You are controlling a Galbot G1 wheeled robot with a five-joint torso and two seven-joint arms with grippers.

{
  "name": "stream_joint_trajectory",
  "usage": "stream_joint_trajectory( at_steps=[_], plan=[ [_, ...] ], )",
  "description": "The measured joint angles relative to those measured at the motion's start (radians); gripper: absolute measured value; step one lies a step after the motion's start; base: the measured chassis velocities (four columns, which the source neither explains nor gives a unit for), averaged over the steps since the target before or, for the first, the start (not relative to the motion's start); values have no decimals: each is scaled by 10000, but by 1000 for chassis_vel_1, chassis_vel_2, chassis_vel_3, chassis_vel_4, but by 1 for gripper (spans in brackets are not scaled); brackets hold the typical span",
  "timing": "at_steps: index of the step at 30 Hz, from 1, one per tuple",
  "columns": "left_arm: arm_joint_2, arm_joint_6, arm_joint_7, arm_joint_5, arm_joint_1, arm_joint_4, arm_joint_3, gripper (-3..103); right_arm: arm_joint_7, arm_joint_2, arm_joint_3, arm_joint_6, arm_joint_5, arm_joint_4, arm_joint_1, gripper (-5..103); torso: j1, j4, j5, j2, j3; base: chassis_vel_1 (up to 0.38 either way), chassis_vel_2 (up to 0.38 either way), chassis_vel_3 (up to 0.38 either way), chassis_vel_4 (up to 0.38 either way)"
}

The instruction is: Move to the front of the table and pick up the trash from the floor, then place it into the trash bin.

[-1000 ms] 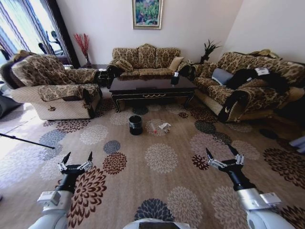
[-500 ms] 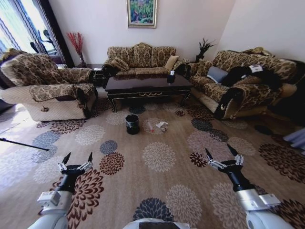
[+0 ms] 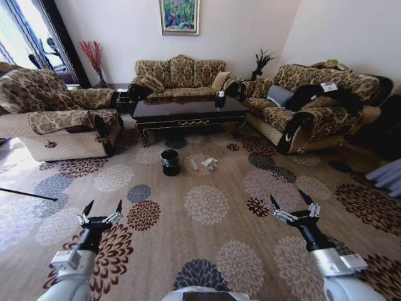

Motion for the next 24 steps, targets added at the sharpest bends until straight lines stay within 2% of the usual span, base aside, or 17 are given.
stream_joint_trajectory(
  at_steps=[24],
  plan=[
    [2, 12, 44, 46, -232, 239, 89, 100, -2, -16, -44, -26, -48, -242, 203, 100, -473, -1, 0, -1110, -636, 0, 0, 0, 0]
  ],
)
